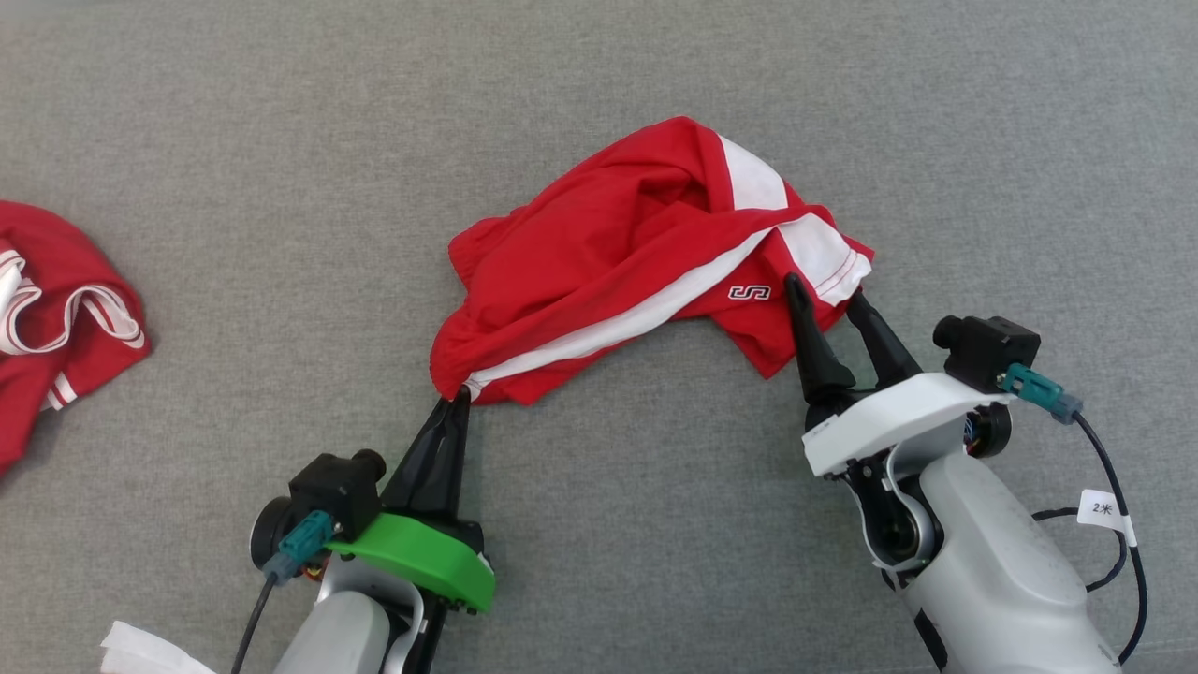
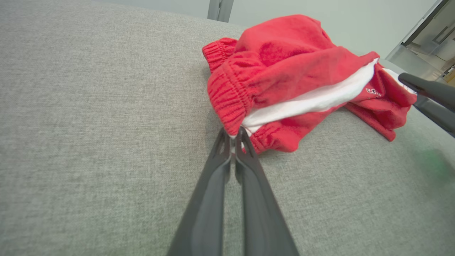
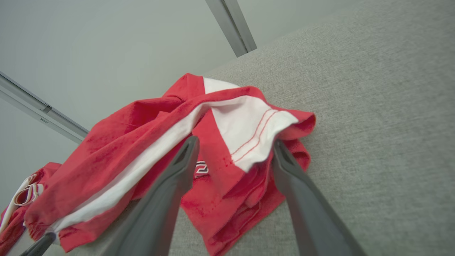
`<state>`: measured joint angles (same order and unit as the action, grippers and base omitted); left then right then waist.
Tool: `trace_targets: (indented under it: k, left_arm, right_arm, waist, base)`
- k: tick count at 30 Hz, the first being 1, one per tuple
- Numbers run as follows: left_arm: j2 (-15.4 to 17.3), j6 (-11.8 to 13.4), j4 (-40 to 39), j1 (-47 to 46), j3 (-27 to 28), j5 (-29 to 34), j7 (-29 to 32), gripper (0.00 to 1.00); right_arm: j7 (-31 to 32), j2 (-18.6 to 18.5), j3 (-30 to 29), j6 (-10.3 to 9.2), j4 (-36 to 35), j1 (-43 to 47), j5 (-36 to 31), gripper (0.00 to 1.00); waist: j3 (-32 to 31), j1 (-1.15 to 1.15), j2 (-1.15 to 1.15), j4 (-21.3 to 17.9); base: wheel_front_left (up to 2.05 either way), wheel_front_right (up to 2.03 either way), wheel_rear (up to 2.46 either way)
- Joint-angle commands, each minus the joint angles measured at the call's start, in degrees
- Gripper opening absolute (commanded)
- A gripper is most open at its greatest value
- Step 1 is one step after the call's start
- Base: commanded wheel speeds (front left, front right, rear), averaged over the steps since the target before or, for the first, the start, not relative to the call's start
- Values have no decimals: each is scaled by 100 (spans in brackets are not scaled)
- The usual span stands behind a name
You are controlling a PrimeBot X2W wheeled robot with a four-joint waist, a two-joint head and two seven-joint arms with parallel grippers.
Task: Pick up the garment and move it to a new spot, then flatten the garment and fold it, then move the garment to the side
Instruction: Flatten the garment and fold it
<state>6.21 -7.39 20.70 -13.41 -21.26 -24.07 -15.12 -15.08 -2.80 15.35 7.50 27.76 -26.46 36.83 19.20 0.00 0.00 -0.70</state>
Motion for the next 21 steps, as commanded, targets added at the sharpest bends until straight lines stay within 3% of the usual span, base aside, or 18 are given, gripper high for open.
trace_targets:
  k: [1,6,7,10,14,16,18,20,21]
  left_arm:
    - [4,-16,11,16,3,37,-5,0]
    - [1,-16,29,52,-10,34,-5,0]
    - [0,-16,32,56,-12,37,-5,0]
    - [-3,-16,35,60,-17,45,-5,0]
    - [-1,-16,46,78,-27,49,-5,0]
    - [3,-16,55,89,-31,50,-5,0]
    - [3,-16,66,95,-40,55,-5,0]
    - [2,-16,72,99,-53,57,-5,0]
    - [2,-16,76,101,-57,53,-5,0]
  right_arm:
    - [-13,-21,-22,-2,-25,-27,21,100]
    - [-12,-20,-59,-2,-50,-36,2,100]
    - [-12,-20,-64,-2,-37,-36,-11,97]
    - [-13,-21,-92,-2,-40,-57,-43,76]
    - [-13,-20,-136,-2,-106,-70,-71,75]
    - [-12,-20,-137,-2,-112,-50,-81,47]
    - [-12,-20,-151,-2,-102,-41,-126,35]
    - [-13,-21,-180,-2,-80,-34,-174,0]
    - [-13,-20,-196,-2,-74,-26,-181,0]
  waist:
    - [-2,0,0,8]
    - [-23,0,0,24]
    - [-27,0,0,27]
    - [-37,0,0,33]
    - [-63,0,0,32]
    - [-81,0,0,30]
    - [-93,0,0,34]
    - [-109,0,0,41]
    - [-118,0,0,46]
  base:
    - [0,0,0]
    - [0,0,0]
    - [0,0,0]
    - [0,0,0]
    - [0,0,0]
    - [0,0,0]
    - [0,0,0]
    - [0,0,0]
    - [0,0,0]
